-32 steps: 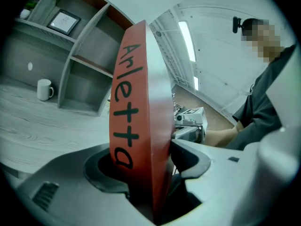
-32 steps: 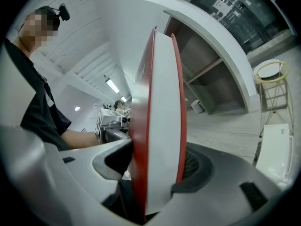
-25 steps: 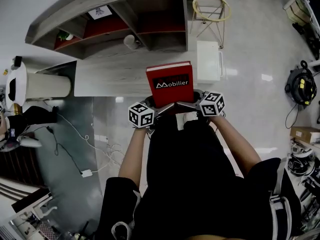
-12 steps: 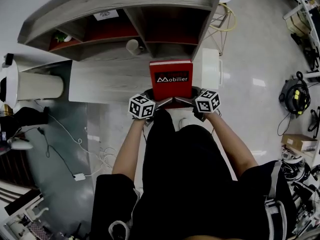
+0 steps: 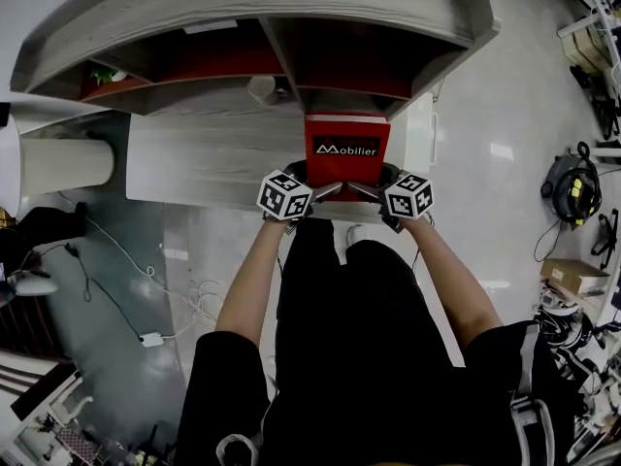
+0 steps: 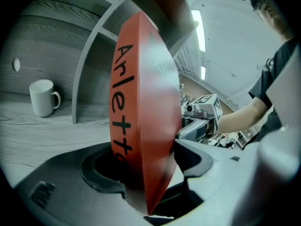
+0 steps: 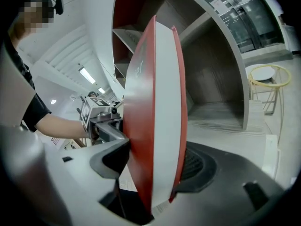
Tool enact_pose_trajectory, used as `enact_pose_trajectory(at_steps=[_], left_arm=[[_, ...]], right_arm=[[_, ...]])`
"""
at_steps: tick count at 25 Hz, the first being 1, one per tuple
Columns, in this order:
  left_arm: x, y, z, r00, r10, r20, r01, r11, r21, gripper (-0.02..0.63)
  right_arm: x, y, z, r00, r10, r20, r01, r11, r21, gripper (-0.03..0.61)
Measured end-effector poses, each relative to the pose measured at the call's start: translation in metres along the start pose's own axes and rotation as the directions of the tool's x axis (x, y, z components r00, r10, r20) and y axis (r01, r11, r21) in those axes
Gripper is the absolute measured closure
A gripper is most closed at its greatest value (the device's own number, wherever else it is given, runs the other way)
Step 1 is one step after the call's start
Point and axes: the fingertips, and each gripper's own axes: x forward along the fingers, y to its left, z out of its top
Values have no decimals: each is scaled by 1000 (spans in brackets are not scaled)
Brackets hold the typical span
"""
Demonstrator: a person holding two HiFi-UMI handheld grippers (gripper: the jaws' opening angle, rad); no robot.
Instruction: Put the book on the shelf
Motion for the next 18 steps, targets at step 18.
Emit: enact_pose_trajectory(at_steps=[18], left_arm=[[49,81,3,999,43,-18,-40,993,115,291]], right_arm=[[47,-83,2,989,-147,3,147,984,-103,255]])
